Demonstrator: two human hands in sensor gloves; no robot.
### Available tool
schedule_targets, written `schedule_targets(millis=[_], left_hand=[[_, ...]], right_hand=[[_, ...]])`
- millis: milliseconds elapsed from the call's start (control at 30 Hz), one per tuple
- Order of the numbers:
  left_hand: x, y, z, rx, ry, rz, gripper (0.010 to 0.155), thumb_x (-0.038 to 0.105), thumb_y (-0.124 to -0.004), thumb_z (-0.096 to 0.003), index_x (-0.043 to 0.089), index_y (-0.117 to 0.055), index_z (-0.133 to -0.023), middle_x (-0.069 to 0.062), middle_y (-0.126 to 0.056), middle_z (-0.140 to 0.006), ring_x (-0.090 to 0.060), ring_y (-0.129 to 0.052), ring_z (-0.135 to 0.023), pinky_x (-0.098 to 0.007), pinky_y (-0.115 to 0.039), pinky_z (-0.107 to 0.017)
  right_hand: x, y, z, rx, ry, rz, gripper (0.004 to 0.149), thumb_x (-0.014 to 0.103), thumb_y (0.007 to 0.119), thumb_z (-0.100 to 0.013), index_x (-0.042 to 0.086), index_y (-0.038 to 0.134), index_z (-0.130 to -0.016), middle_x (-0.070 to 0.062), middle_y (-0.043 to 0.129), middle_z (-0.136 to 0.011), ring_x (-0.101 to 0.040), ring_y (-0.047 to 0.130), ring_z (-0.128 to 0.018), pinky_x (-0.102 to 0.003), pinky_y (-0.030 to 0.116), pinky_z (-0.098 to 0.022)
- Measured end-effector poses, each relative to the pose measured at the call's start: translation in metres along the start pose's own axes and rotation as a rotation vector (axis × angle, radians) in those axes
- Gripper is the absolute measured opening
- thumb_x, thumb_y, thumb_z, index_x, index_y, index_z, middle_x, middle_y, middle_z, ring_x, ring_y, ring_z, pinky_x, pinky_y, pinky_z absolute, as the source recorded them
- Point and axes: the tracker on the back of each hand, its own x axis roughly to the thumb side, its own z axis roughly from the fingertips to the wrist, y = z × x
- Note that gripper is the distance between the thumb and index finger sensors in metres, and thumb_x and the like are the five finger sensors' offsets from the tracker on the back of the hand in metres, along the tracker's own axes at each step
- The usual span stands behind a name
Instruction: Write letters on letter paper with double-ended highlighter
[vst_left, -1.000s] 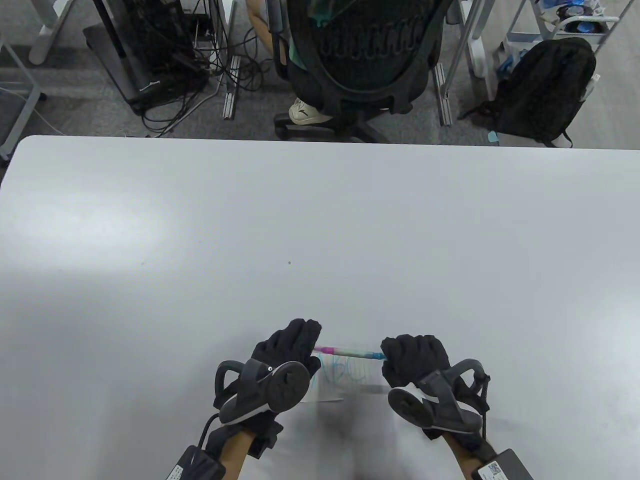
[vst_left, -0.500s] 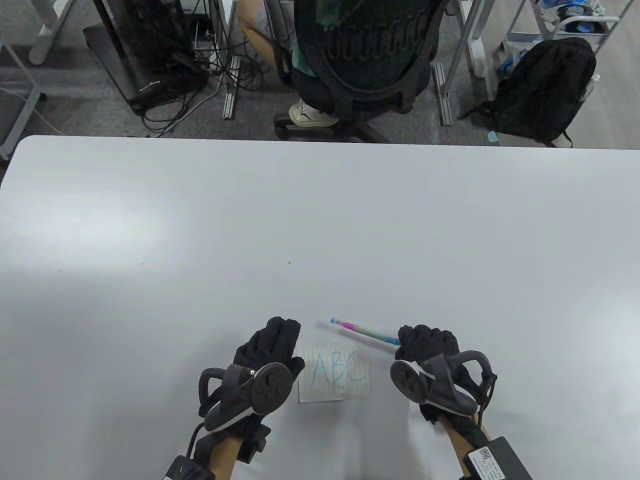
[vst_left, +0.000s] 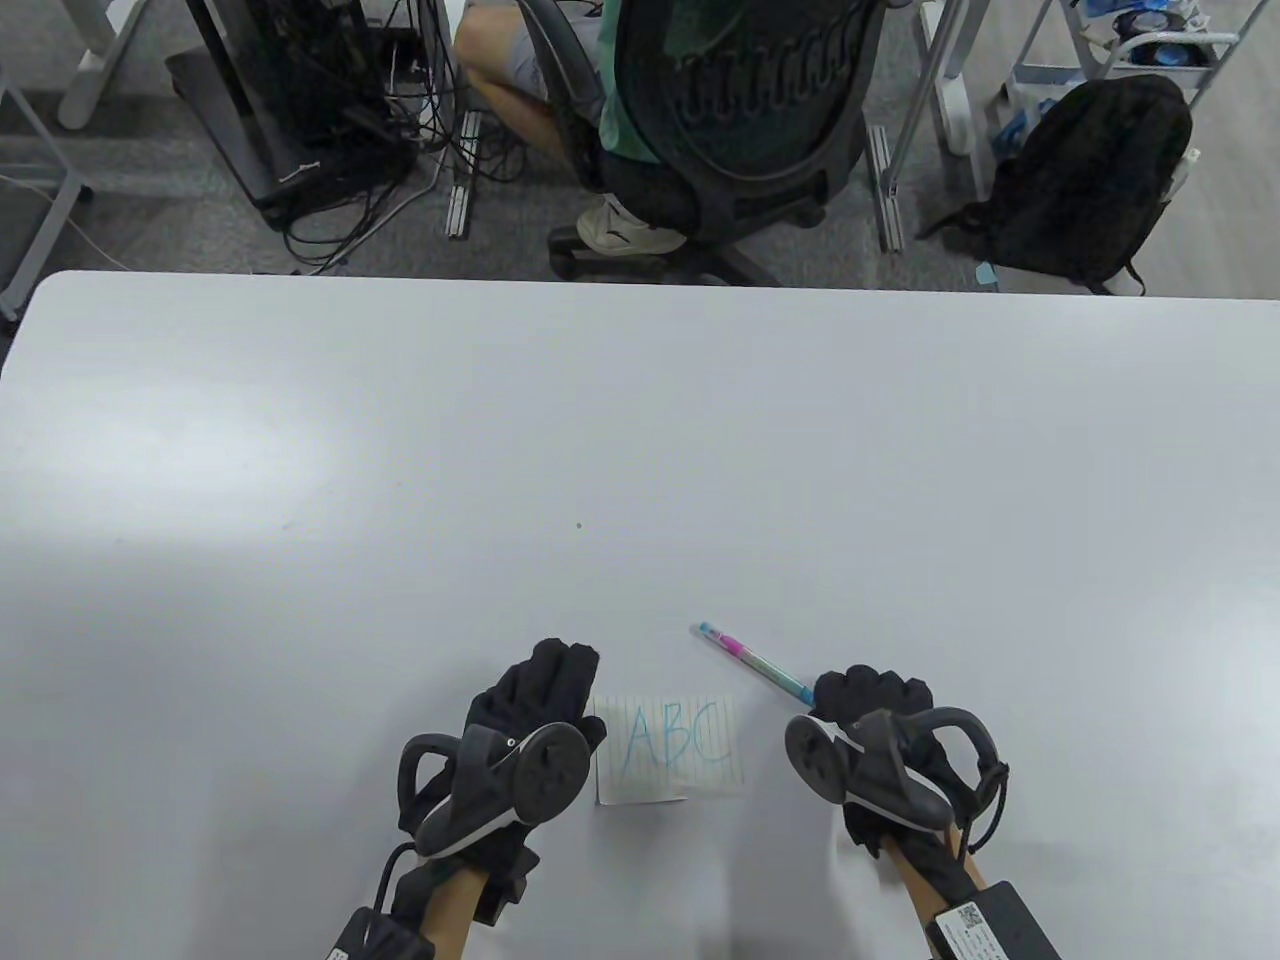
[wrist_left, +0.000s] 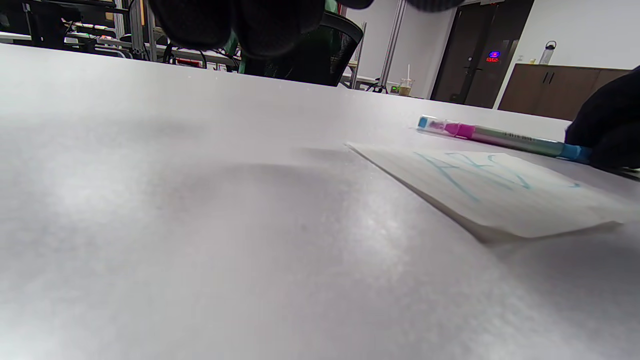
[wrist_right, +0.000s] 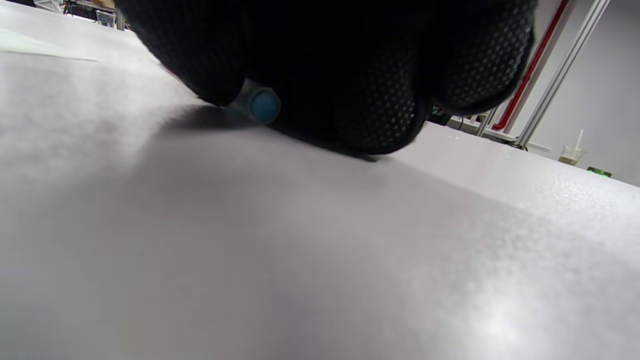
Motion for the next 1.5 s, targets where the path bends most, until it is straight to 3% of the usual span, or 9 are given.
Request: schedule_targets(millis=[267, 667, 1100, 1267, 1500], left_hand=[[-0.001, 0.001, 0.000, -0.005, 0.007, -0.004, 0.067, 0.046, -0.054, -0.0611, 0.021, -0.033, -0.119, -0.015, -0.039, -0.125, -0.032, -0.060, -0.112, -0.054, -0.063, -0.079], [-0.010, 0.004, 0.001, 0.037, 0.052, -0.051, 0.067, 0.048, -0.054, -0.0608, 0.021, -0.036, -0.119, -0.015, -0.043, -0.124, -0.033, -0.060, -0.112, -0.057, -0.060, -0.081], [-0.029, 0.001, 0.001, 0.046, 0.132, -0.145, 0.066, 0.050, -0.055, -0.0597, 0.024, -0.041, -0.118, -0.012, -0.042, -0.125, -0.035, -0.057, -0.115, -0.064, -0.050, -0.083], [-0.037, -0.003, -0.002, -0.007, 0.168, -0.223, 0.066, 0.053, -0.054, -0.0591, 0.028, -0.041, -0.119, -0.011, -0.039, -0.127, -0.042, -0.048, -0.117, -0.067, -0.045, -0.082], [-0.050, -0.007, -0.002, -0.048, 0.215, -0.227, 0.068, 0.054, -0.054, -0.0589, 0.027, -0.038, -0.120, -0.014, -0.036, -0.128, -0.045, -0.043, -0.117, -0.068, -0.044, -0.082]], right_hand=[[-0.005, -0.005, 0.002, 0.011, 0.002, -0.030, 0.051, 0.040, 0.069, -0.056, 0.007, 0.078, -0.093, -0.026, 0.086, -0.084, -0.041, 0.092, -0.067, -0.065, 0.073, -0.057], [-0.046, -0.035, 0.020, -0.154, 0.039, -0.205, 0.057, 0.043, 0.065, -0.056, 0.009, 0.069, -0.102, -0.031, 0.075, -0.098, -0.048, 0.083, -0.081, -0.074, 0.057, -0.063], [-0.067, -0.012, 0.024, -0.142, 0.090, -0.169, 0.062, 0.044, 0.064, -0.056, 0.012, 0.059, -0.109, -0.035, 0.058, -0.109, -0.056, 0.066, -0.095, -0.077, 0.050, -0.065], [-0.071, -0.004, 0.023, -0.087, 0.108, -0.131, 0.065, 0.046, 0.062, -0.056, 0.013, 0.054, -0.111, -0.037, 0.048, -0.113, -0.061, 0.053, -0.099, -0.078, 0.046, -0.065], [-0.071, 0.002, 0.022, -0.061, 0.113, -0.134, 0.066, 0.047, 0.062, -0.056, 0.013, 0.053, -0.112, -0.036, 0.047, -0.113, -0.062, 0.050, -0.100, -0.078, 0.045, -0.065]])
